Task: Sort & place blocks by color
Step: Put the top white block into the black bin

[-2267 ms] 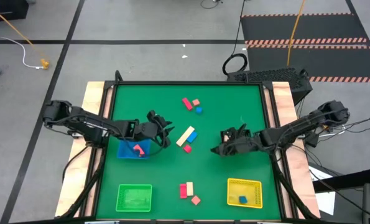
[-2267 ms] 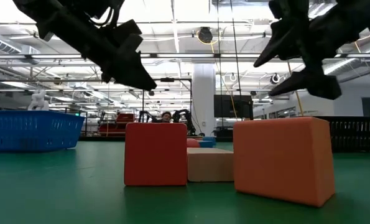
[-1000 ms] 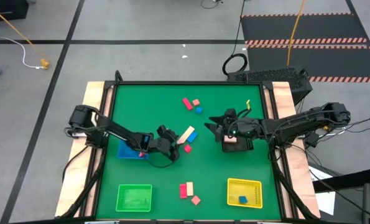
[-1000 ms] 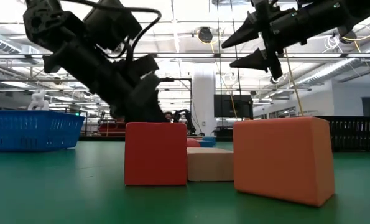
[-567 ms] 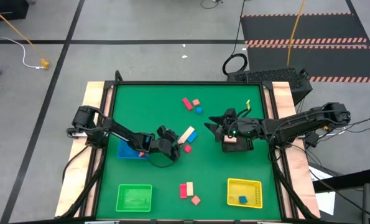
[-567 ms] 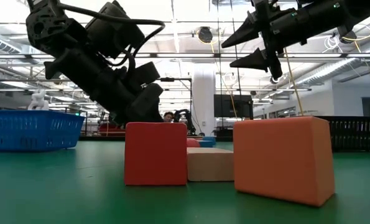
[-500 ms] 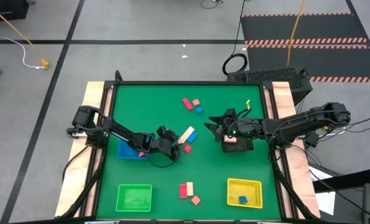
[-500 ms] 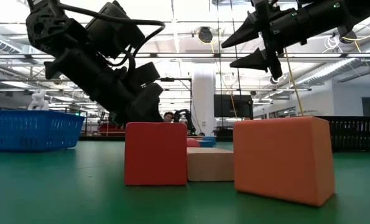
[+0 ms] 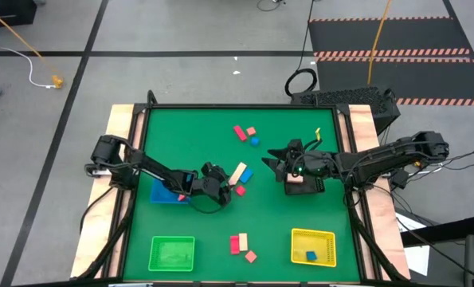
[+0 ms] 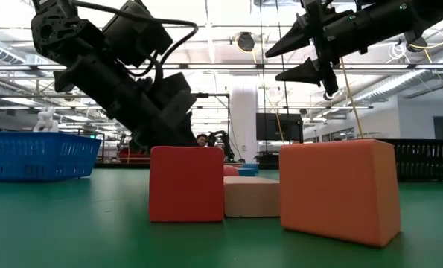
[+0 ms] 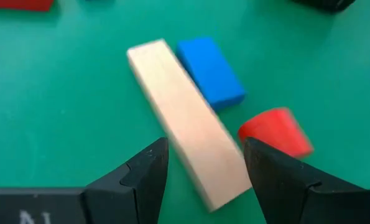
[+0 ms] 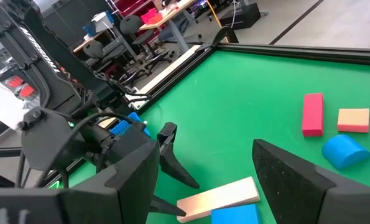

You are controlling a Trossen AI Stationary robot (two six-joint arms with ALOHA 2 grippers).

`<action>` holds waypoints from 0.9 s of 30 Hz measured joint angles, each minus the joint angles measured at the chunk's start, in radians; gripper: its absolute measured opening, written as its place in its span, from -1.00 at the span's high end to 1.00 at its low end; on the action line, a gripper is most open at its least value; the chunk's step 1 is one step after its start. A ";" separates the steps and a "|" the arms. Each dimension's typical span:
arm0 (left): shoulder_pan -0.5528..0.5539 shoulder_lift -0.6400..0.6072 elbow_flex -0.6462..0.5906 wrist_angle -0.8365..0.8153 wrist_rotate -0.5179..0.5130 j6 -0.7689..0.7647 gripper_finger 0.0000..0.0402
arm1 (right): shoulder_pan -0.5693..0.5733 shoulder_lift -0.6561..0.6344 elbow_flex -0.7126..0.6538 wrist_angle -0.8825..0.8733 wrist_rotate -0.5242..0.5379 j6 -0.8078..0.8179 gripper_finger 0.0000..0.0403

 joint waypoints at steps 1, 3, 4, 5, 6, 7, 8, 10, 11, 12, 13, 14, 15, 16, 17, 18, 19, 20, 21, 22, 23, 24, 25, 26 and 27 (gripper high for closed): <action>0.000 0.000 0.000 0.000 0.000 -0.009 -0.04 | 0.000 0.000 0.000 -0.001 0.000 0.000 -0.23; 0.000 0.000 0.000 -0.009 0.008 -0.015 -0.04 | 0.000 0.000 0.000 -0.003 0.000 0.000 -0.23; 0.000 0.002 0.000 -0.007 0.018 -0.015 -0.04 | 0.000 0.000 0.000 -0.002 0.000 0.000 -0.23; 0.000 0.006 0.000 -0.003 0.024 -0.015 -0.04 | 0.000 0.000 0.000 -0.002 0.000 0.000 -0.23; 0.000 0.010 0.000 -0.005 0.029 -0.015 -0.04 | 0.000 0.000 0.000 -0.002 0.000 0.000 -0.23; 0.000 0.012 0.000 -0.010 0.029 -0.018 -0.04 | 0.000 0.000 0.000 -0.003 0.000 0.000 -0.23; 0.000 0.012 0.001 -0.018 0.029 -0.017 -0.04 | 0.000 0.000 0.000 -0.002 0.000 0.000 -0.23; 0.001 0.025 0.002 -0.018 0.029 -0.019 -0.04 | 0.000 0.000 0.000 -0.002 0.000 0.000 -0.23; 0.001 0.028 0.003 -0.019 0.030 -0.019 -0.04 | 0.000 0.000 0.000 -0.002 0.000 0.000 -0.23; 0.002 0.028 0.002 -0.034 0.032 -0.014 -0.04 | 0.000 0.000 0.000 -0.003 0.000 0.000 -0.23; 0.002 0.033 0.000 -0.033 0.030 -0.010 -0.04 | 0.000 0.000 0.000 -0.003 0.000 0.002 -0.23; 0.002 0.040 0.002 -0.029 0.024 -0.007 -0.04 | 0.000 0.000 0.000 -0.003 0.000 0.003 -0.23; 0.002 0.041 0.002 -0.032 0.018 0.001 -0.04 | 0.000 0.000 0.000 -0.005 0.000 0.003 -0.23; 0.003 0.041 0.002 -0.036 0.014 0.019 -0.04 | 0.000 0.000 0.000 -0.006 0.000 0.003 -0.23; 0.002 0.042 0.002 -0.037 0.003 0.040 -0.04 | 0.000 0.000 0.000 -0.004 0.000 0.003 -0.23; 0.002 0.044 0.002 -0.039 -0.011 0.059 -0.04 | 0.000 0.000 0.001 -0.005 0.000 0.003 -0.23; 0.004 0.044 0.002 -0.040 -0.021 0.070 -0.04 | 0.000 0.000 0.001 -0.006 0.000 0.003 -0.23; 0.007 0.044 0.002 -0.040 -0.029 0.077 -0.04 | 0.000 0.000 0.001 -0.008 0.000 0.003 -0.23; 0.010 0.044 0.001 -0.035 -0.033 0.080 -0.03 | 0.000 0.000 0.001 -0.009 0.000 0.003 -0.23; 0.013 0.045 0.001 -0.031 -0.036 0.082 -0.01 | 0.000 0.000 0.001 -0.010 0.000 0.003 -0.23; 0.015 0.045 0.001 -0.028 -0.037 0.084 0.02 | 0.000 0.000 0.001 -0.011 0.000 0.003 -0.23; 0.018 0.045 0.000 -0.027 -0.037 0.084 0.08 | 0.000 0.000 0.001 -0.014 0.000 0.003 -0.23; 0.021 0.045 0.000 -0.027 -0.039 0.084 0.15 | 0.000 0.000 0.001 -0.018 0.000 0.003 -0.23; 0.024 0.045 0.000 -0.029 -0.040 0.087 0.24 | 0.000 0.000 0.001 -0.024 0.000 0.003 -0.23; 0.027 0.045 0.000 -0.030 -0.043 0.089 0.32 | 0.000 0.000 0.001 -0.028 0.000 0.003 -0.23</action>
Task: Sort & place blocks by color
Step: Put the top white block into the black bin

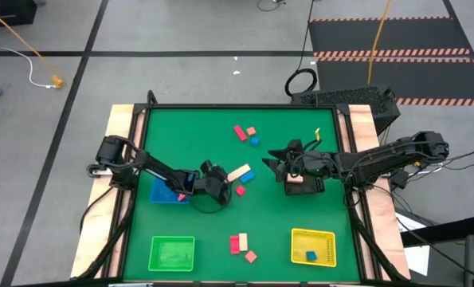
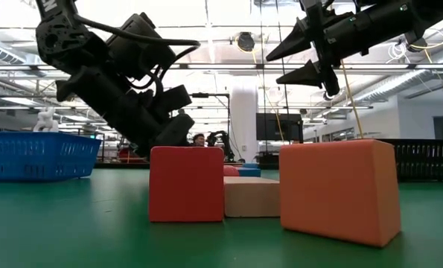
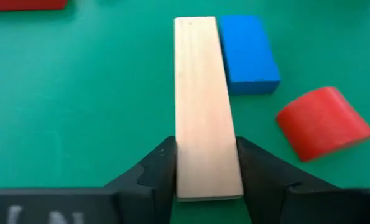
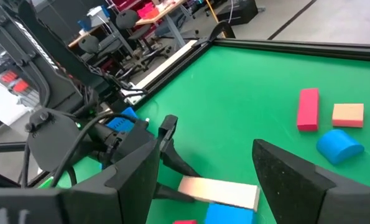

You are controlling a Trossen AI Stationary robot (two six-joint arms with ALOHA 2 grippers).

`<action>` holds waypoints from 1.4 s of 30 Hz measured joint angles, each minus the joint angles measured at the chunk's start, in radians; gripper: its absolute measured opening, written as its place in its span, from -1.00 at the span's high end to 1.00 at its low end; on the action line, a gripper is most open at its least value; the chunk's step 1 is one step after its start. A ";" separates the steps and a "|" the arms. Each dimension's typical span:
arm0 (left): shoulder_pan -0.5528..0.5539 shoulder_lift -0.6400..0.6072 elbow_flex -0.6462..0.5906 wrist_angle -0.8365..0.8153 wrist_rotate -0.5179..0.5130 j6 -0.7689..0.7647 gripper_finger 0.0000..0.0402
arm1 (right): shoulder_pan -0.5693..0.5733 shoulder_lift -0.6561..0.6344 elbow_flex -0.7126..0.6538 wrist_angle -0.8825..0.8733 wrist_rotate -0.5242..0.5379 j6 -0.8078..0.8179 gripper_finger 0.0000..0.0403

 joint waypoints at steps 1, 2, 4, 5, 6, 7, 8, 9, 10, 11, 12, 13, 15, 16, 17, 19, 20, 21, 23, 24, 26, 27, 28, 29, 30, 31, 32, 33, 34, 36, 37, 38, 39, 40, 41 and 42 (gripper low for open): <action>0.002 0.000 0.000 0.000 -0.004 0.004 0.34 | 0.000 0.000 0.000 -0.001 0.000 0.000 -0.23; 0.005 0.000 0.000 0.000 -0.005 0.006 0.34 | 0.001 0.000 0.000 0.000 -0.002 0.000 -0.23; 0.011 -0.001 0.000 0.000 -0.005 0.014 0.34 | 0.004 0.000 0.000 0.019 -0.007 0.001 -0.23; 0.014 -0.002 0.000 -0.001 -0.005 0.020 0.34 | 0.005 0.000 0.000 0.027 -0.021 0.001 -0.23; 0.018 -0.002 0.000 -0.001 -0.005 0.026 0.34 | 0.005 0.000 0.000 0.037 -0.041 0.001 -0.23; 0.022 -0.002 0.000 0.000 -0.004 0.031 0.34 | 0.005 0.000 0.000 0.049 -0.060 0.001 -0.23; 0.027 -0.002 0.000 0.002 -0.004 0.035 0.34 | 0.005 0.000 0.000 0.065 -0.074 0.000 -0.23; 0.032 -0.002 0.000 0.003 -0.004 0.041 0.34 | 0.005 0.000 0.000 0.081 -0.084 0.001 -0.23; 0.037 -0.006 -0.001 0.002 -0.003 0.050 0.34 | 0.005 0.000 0.000 0.094 -0.083 0.009 -0.23; 0.043 -0.011 -0.001 -0.004 -0.002 0.058 0.34 | 0.005 0.000 0.000 0.097 -0.083 0.026 -0.23; 0.050 -0.015 -0.002 -0.008 -0.004 0.068 0.34 | 0.005 0.000 0.000 0.095 -0.083 0.048 -0.23; 0.056 -0.019 -0.002 -0.008 -0.005 0.077 0.34 | 0.005 0.000 0.000 0.093 -0.083 0.067 -0.23; 0.067 -0.044 -0.004 -0.021 -0.006 0.098 0.34 | 0.005 0.000 0.000 0.094 -0.083 0.088 -0.23; 0.071 -0.055 -0.004 -0.009 -0.007 0.109 0.34 | 0.005 0.000 0.000 0.094 -0.083 0.087 -0.23; 0.076 -0.065 -0.001 0.002 -0.007 0.125 0.34 | 0.005 0.000 0.000 0.093 -0.083 0.079 -0.23; 0.079 -0.096 -0.003 -0.011 -0.006 0.159 0.34 | 0.005 0.000 0.000 0.090 -0.083 0.067 -0.23; 0.080 -0.109 -0.003 -0.003 -0.006 0.178 0.34 | 0.005 0.000 0.000 0.091 -0.083 0.067 -0.23; 0.080 -0.124 -0.002 0.003 -0.005 0.198 0.34 | 0.005 0.000 0.000 0.092 -0.083 0.066 -0.23; 0.079 -0.156 -0.002 0.002 -0.005 0.240 0.34 | 0.001 0.000 0.000 0.093 -0.081 0.078 -0.23; 0.076 -0.171 -0.002 0.002 -0.005 0.260 0.34 | -0.006 0.000 0.000 0.091 -0.079 0.106 -0.23; 0.068 -0.195 -0.002 0.003 -0.004 0.301 0.34 | -0.021 0.000 0.000 0.074 -0.080 0.187 -0.23; 0.062 -0.203 -0.002 0.000 -0.004 0.318 0.34 | -0.030 0.000 0.000 0.058 -0.080 0.231 -0.23; 0.056 -0.208 -0.002 0.010 -0.004 0.339 0.34 | -0.036 0.000 0.000 0.041 -0.080 0.272 -0.23; 0.048 -0.213 -0.002 0.015 -0.001 0.359 0.34 | -0.043 0.000 0.000 0.026 -0.082 0.311 -0.23; 0.040 -0.215 -0.002 0.019 0.000 0.381 0.34 | -0.048 0.000 0.000 0.012 -0.083 0.348 -0.23; 0.031 -0.216 -0.002 0.036 0.000 0.400 0.34 | -0.052 0.000 0.000 -0.004 -0.086 0.386 -0.23; 0.023 -0.216 -0.002 0.059 0.000 0.419 0.34 | -0.059 0.000 0.000 -0.019 -0.102 0.417 -0.23; 0.014 -0.216 -0.002 0.076 -0.001 0.437 0.34 | -0.062 0.005 0.000 -0.024 -0.113 0.443 -0.23; 0.006 -0.216 -0.002 0.097 0.000 0.451 0.34 | -0.066 0.012 0.000 -0.023 -0.137 0.464 -0.23; -0.008 -0.216 -0.002 0.138 0.000 0.479 0.34 | -0.068 0.025 0.000 -0.023 -0.159 0.493 -0.23; -0.014 -0.216 -0.002 0.161 0.000 0.492 0.34 | -0.066 0.034 0.000 -0.017 -0.161 0.503 -0.23; -0.018 -0.216 -0.002 0.184 0.001 0.507 0.34 | -0.065 0.043 0.000 -0.011 -0.161 0.509 -0.23; -0.021 -0.216 -0.002 0.209 0.001 0.525 0.34 | -0.064 0.053 0.000 -0.006 -0.162 0.515 -0.23; -0.023 -0.216 -0.002 0.231 0.001 0.540 0.34 | -0.064 0.064 0.000 0.002 -0.163 0.519 -0.23; -0.025 -0.216 -0.001 0.243 0.000 0.552 0.34 | -0.064 0.078 0.000 0.024 -0.169 0.520 -0.23; -0.024 -0.216 -0.001 0.248 0.000 0.559 0.34 | -0.065 0.089 0.000 0.047 -0.185 0.518 -0.23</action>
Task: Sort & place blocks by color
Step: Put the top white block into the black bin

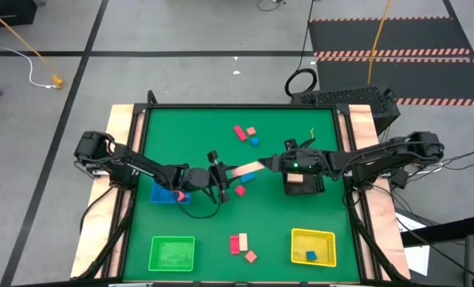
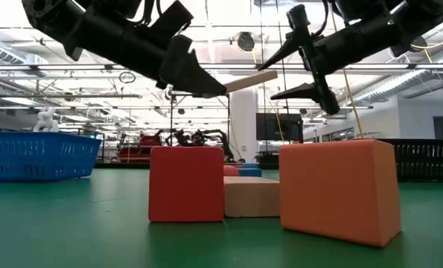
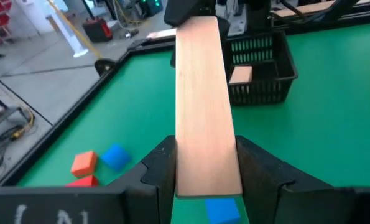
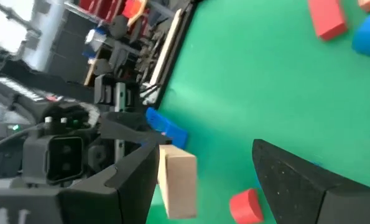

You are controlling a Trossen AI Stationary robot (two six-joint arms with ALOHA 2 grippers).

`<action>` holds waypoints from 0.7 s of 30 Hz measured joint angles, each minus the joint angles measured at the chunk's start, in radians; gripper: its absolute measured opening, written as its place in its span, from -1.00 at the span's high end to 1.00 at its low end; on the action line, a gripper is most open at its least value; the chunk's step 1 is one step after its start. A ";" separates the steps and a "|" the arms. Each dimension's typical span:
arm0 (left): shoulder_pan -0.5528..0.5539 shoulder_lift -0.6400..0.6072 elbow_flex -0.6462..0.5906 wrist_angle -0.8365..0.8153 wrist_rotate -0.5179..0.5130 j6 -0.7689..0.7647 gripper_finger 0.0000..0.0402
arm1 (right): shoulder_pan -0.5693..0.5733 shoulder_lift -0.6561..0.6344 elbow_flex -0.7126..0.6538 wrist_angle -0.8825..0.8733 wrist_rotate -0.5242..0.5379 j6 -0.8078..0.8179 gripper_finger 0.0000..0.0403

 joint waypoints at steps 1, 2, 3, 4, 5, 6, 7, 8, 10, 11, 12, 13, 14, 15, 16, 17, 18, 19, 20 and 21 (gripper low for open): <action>0.002 0.000 0.000 0.001 0.000 0.003 0.34 | 0.000 0.012 0.000 0.024 -0.005 -0.007 -0.23; 0.004 0.000 0.000 -0.001 0.000 0.003 0.34 | 0.000 0.025 0.000 0.059 -0.015 -0.017 -0.23; 0.006 0.000 0.000 -0.001 0.000 0.003 0.34 | 0.000 0.039 0.000 0.095 -0.028 -0.026 -0.23; 0.008 0.000 0.000 0.000 0.000 0.003 0.34 | 0.001 0.052 0.000 0.123 -0.033 -0.035 -0.23; 0.008 0.000 0.000 0.001 0.000 0.003 0.34 | 0.001 0.066 0.000 0.150 -0.046 -0.044 -0.23; 0.009 0.000 0.000 0.003 0.000 0.003 0.34 | 0.000 0.079 0.000 0.176 -0.055 -0.047 -0.23; 0.009 0.000 0.000 0.005 0.000 0.003 0.34 | 0.000 0.092 0.000 0.194 -0.056 -0.047 -0.22; 0.008 0.000 0.000 0.008 0.000 0.003 0.34 | 0.000 0.102 0.000 0.206 -0.057 -0.047 -0.21; 0.008 0.000 0.000 0.011 0.000 0.004 0.34 | 0.000 0.121 0.000 0.211 -0.058 -0.048 -0.17; 0.008 0.000 0.000 0.012 0.000 0.005 0.34 | 0.000 0.130 0.000 0.212 -0.063 -0.048 -0.13; 0.008 0.000 0.000 0.013 0.000 0.008 0.34 | -0.001 0.137 0.000 0.211 -0.076 -0.049 -0.08; 0.008 0.000 0.000 0.013 0.000 0.009 0.34 | -0.001 0.143 0.000 0.211 -0.081 -0.049 -0.03; 0.008 0.000 0.000 0.013 -0.001 0.010 0.34 | -0.001 0.145 0.000 0.211 -0.081 -0.049 0.04; 0.008 0.000 0.000 0.013 -0.001 0.009 0.34 | -0.001 0.146 0.000 0.211 -0.081 -0.050 0.12; 0.008 0.000 0.000 0.013 -0.001 0.010 0.34 | -0.001 0.146 0.000 0.212 -0.081 -0.050 0.20; 0.008 0.000 0.000 0.013 0.000 0.013 0.34 | -0.001 0.146 0.000 0.213 -0.081 -0.054 0.29; 0.008 0.000 0.000 0.012 0.000 0.014 0.34 | -0.001 0.146 0.000 0.217 -0.082 -0.060 0.38; 0.009 0.000 0.000 0.012 0.000 0.014 0.34 | -0.001 0.146 0.000 0.222 -0.083 -0.069 0.49; 0.008 0.000 0.000 0.012 0.000 0.013 0.34 | 0.000 0.146 0.000 0.228 -0.085 -0.074 0.59; 0.008 0.000 0.000 0.011 -0.002 0.012 0.34 | 0.000 0.145 0.000 0.233 -0.085 -0.072 0.69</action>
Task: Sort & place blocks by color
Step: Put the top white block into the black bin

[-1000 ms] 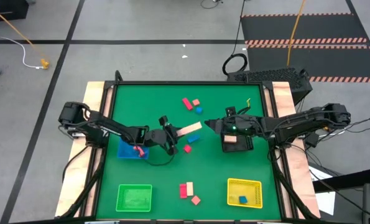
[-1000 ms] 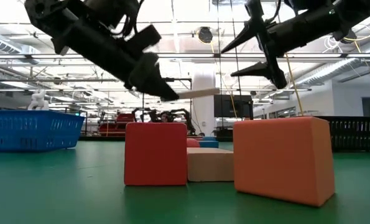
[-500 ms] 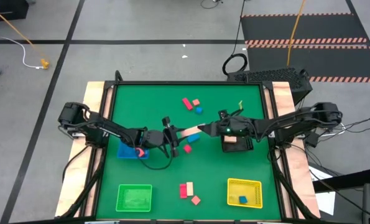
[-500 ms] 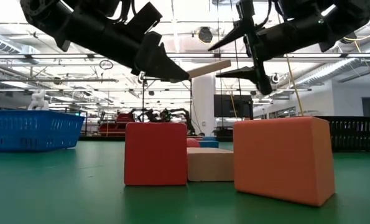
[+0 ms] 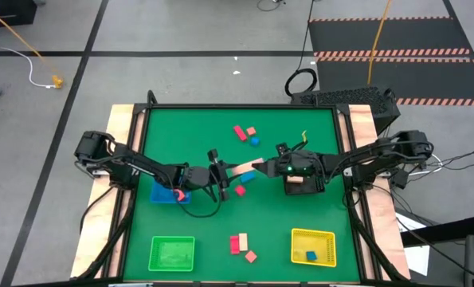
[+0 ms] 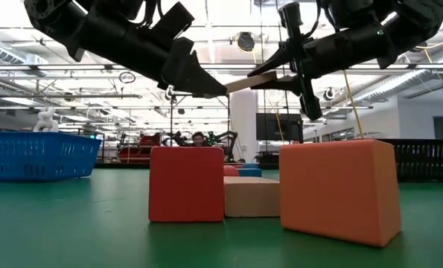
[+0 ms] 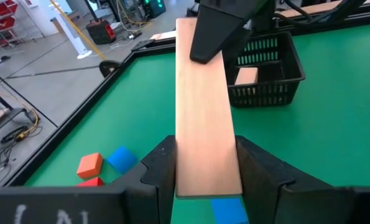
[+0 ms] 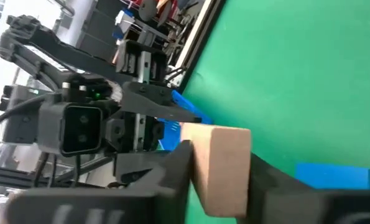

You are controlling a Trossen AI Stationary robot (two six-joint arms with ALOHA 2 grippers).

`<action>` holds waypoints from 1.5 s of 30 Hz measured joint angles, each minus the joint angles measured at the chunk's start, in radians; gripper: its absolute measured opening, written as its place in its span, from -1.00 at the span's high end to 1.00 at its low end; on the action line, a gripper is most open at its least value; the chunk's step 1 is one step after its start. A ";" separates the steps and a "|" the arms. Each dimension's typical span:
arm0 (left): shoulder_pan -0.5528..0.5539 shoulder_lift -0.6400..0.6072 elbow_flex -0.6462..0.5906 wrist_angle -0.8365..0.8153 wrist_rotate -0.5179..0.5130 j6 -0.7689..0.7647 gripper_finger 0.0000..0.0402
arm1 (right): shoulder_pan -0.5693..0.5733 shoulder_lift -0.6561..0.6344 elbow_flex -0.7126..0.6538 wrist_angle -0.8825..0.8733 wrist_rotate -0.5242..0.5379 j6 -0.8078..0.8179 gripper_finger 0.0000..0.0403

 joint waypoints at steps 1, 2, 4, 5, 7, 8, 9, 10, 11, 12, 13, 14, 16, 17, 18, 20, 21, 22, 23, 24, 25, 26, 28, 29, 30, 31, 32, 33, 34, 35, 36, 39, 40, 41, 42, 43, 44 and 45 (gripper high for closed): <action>0.000 0.000 0.000 -0.001 -0.004 -0.001 0.34 | 0.000 -0.001 0.000 0.003 0.000 0.003 0.78; 0.000 0.000 0.000 -0.001 -0.006 -0.006 0.34 | 0.000 -0.001 0.000 0.004 0.000 -0.002 0.81; 0.000 0.000 0.000 -0.001 -0.005 -0.024 0.25 | 0.000 -0.001 0.000 0.003 -0.004 -0.012 0.81; 0.000 0.000 0.000 0.001 0.005 -0.048 0.14 | 0.000 -0.001 0.001 -0.002 -0.017 -0.029 0.81; 0.000 0.000 0.001 0.007 0.006 -0.074 -0.13 | 0.000 0.002 -0.001 -0.014 -0.035 -0.038 0.81; -0.001 0.000 0.001 0.007 0.006 -0.090 -0.26 | 0.000 0.003 -0.001 -0.016 -0.043 -0.039 0.81; -0.001 0.000 0.001 0.005 0.006 -0.103 -0.37 | -0.001 0.002 -0.001 -0.018 -0.045 -0.039 0.81; 0.000 0.000 0.001 0.005 0.006 -0.107 -0.48 | -0.004 0.000 -0.001 -0.015 -0.047 -0.039 0.81; 0.000 0.000 0.001 0.005 0.005 -0.109 -0.57 | -0.008 -0.004 -0.001 -0.016 -0.052 -0.039 0.81; 0.000 0.000 0.001 0.005 0.004 -0.109 -0.65 | -0.014 -0.013 -0.001 -0.029 -0.067 -0.039 0.81; 0.000 0.000 0.001 0.005 0.003 -0.104 -0.71 | -0.022 -0.024 -0.001 -0.041 -0.073 -0.041 0.81; 0.000 0.000 0.001 0.004 0.001 -0.102 -0.77 | -0.031 -0.039 -0.001 -0.048 -0.076 -0.046 0.81; 0.000 0.000 0.001 0.004 0.001 -0.103 -0.85 | -0.050 -0.085 0.000 -0.103 -0.078 -0.066 0.81; 0.000 0.000 0.001 0.004 0.001 -0.106 -0.88 | -0.060 -0.112 0.000 -0.148 -0.078 -0.078 0.81; 0.000 0.000 0.001 0.001 0.001 -0.109 -0.90 | -0.069 -0.139 0.000 -0.197 -0.078 -0.088 0.81; 0.000 0.000 0.001 -0.006 0.001 -0.126 -0.90 | -0.088 -0.198 0.000 -0.321 -0.078 -0.091 0.81; 0.000 0.000 0.001 -0.007 0.001 -0.132 -0.90 | -0.095 -0.230 0.000 -0.397 -0.078 -0.091 0.81; 0.000 0.000 0.001 -0.009 0.000 -0.139 -0.89 | -0.101 -0.260 0.000 -0.461 -0.077 -0.090 0.81; 0.000 0.000 0.001 -0.015 0.000 -0.144 -0.87 | -0.105 -0.288 0.000 -0.525 -0.077 -0.084 0.81; 0.000 0.000 0.001 -0.021 0.000 -0.149 -0.85 | -0.106 -0.316 0.000 -0.590 -0.074 -0.078 0.81; 0.001 0.000 0.001 -0.026 0.000 -0.154 -0.83 | -0.106 -0.342 0.000 -0.648 -0.074 -0.066 0.81; 0.004 0.000 0.001 -0.030 0.000 -0.155 -0.81 | -0.106 -0.365 0.000 -0.689 -0.074 -0.050 0.81; 0.007 0.000 0.001 -0.037 0.000 -0.155 -0.77 | -0.102 -0.409 0.000 -0.746 -0.084 -0.017 0.81; 0.010 0.000 0.001 -0.040 0.000 -0.157 -0.75 | -0.098 -0.431 0.000 -0.768 -0.100 -0.006 0.81; 0.013 0.000 0.001 -0.044 0.000 -0.162 -0.73 | -0.094 -0.450 0.000 -0.780 -0.117 0.004 0.81; 0.016 0.000 0.001 -0.047 0.000 -0.170 -0.71 | -0.091 -0.470 0.000 -0.791 -0.134 0.014 0.81; 0.019 0.000 0.001 -0.049 0.000 -0.179 -0.70 | -0.088 -0.492 0.000 -0.813 -0.150 0.023 0.81; 0.023 0.000 0.001 -0.052 0.000 -0.184 -0.68 | -0.087 -0.513 0.000 -0.838 -0.160 0.027 0.81; 0.028 0.000 0.001 -0.056 0.000 -0.185 -0.66 | -0.085 -0.534 0.000 -0.856 -0.172 0.033 0.81; 0.030 0.000 0.001 -0.059 0.000 -0.186 -0.64 | -0.083 -0.554 0.000 -0.880 -0.176 0.042 0.81; 0.033 0.000 0.001 -0.060 0.000 -0.186 -0.63 | -0.081 -0.576 0.000 -0.917 -0.176 0.050 0.81; 0.042 0.000 0.001 -0.068 0.000 -0.186 -0.58 | -0.077 -0.623 0.000 -1.020 -0.170 0.061 0.81; 0.044 0.000 0.001 -0.070 0.000 -0.186 -0.56 | -0.077 -0.638 0.000 -1.057 -0.162 0.070 0.81; 0.045 0.000 0.001 -0.073 0.000 -0.187 -0.55 | -0.077 -0.649 0.000 -1.092 -0.150 0.080 0.81; 0.047 0.000 0.001 -0.076 0.000 -0.187 -0.54 | -0.077 -0.657 0.000 -1.118 -0.147 0.087 0.81; 0.050 0.000 0.001 -0.078 0.000 -0.186 -0.53 | -0.077 -0.666 0.000 -1.138 -0.146 0.092 0.81; 0.051 0.000 0.001 -0.083 -0.001 -0.185 -0.52 | -0.077 -0.673 0.000 -1.159 -0.145 0.100 0.81; 0.052 0.000 0.001 -0.086 -0.001 -0.185 -0.51 | -0.077 -0.678 0.000 -1.180 -0.148 0.107 0.81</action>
